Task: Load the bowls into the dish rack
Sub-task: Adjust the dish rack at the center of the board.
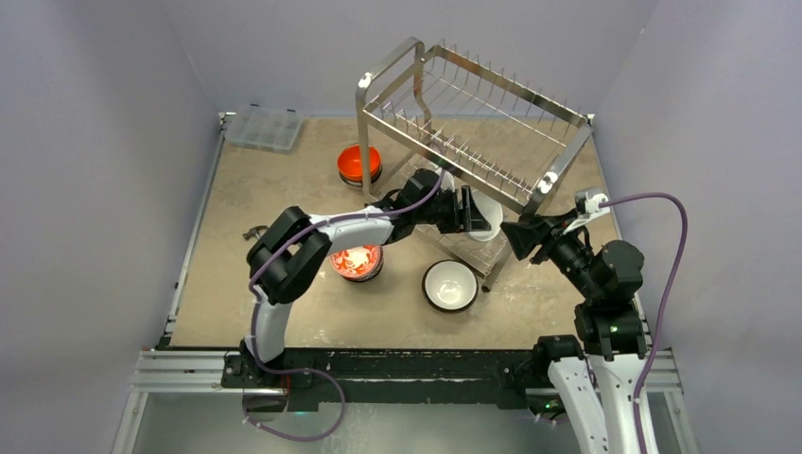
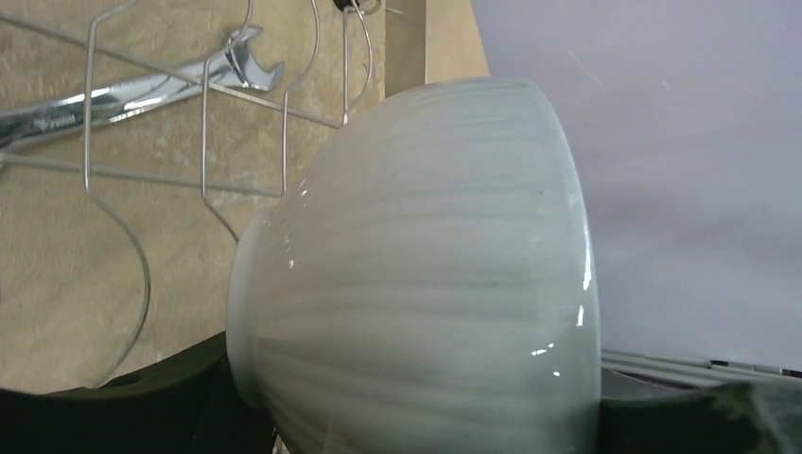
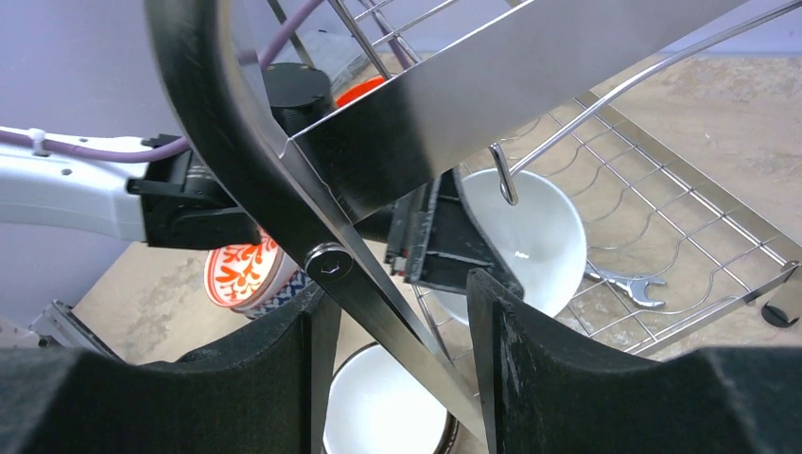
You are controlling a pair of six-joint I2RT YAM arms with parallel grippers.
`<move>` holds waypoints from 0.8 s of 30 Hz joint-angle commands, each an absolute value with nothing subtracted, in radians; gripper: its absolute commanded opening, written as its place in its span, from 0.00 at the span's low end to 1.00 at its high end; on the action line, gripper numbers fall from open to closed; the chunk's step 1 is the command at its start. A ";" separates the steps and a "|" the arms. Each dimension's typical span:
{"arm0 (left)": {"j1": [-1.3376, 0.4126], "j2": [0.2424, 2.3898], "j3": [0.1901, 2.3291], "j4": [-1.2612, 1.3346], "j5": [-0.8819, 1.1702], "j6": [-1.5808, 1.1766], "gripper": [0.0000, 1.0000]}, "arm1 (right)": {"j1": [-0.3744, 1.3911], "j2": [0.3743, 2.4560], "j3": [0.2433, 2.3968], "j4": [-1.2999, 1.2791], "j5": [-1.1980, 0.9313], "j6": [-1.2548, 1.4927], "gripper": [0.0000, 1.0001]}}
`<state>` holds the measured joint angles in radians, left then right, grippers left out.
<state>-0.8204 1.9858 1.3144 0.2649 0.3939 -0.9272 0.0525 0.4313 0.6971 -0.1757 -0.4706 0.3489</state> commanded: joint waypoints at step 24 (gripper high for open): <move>-0.800 2.158 1.698 -0.015 0.284 -0.680 0.30 | 0.056 0.441 0.657 -0.107 -0.473 0.385 0.54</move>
<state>-0.8192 2.2890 1.7828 -0.0471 0.3134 -0.7097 0.0525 0.4320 0.6670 -0.1371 -0.4911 0.3988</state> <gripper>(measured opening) 0.603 0.538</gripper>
